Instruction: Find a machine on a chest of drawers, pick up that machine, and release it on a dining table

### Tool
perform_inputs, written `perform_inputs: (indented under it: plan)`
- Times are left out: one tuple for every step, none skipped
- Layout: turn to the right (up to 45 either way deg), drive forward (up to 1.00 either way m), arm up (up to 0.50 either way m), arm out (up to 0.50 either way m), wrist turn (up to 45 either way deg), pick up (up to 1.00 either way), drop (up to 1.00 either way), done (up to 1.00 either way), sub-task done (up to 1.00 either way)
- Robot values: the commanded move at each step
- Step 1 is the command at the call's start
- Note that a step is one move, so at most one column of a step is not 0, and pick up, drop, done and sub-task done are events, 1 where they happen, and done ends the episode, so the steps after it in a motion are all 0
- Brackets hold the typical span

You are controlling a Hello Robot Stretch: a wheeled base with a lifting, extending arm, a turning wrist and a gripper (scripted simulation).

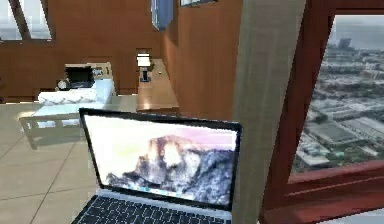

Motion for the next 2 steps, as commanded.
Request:
perform_inputs:
  plan:
    - [45.0,0.00,0.00,0.00,0.0,0.00,0.00,0.00,0.00]
    - [21.0,0.00,0.00,0.00,0.0,0.00,0.00,0.00,0.00]
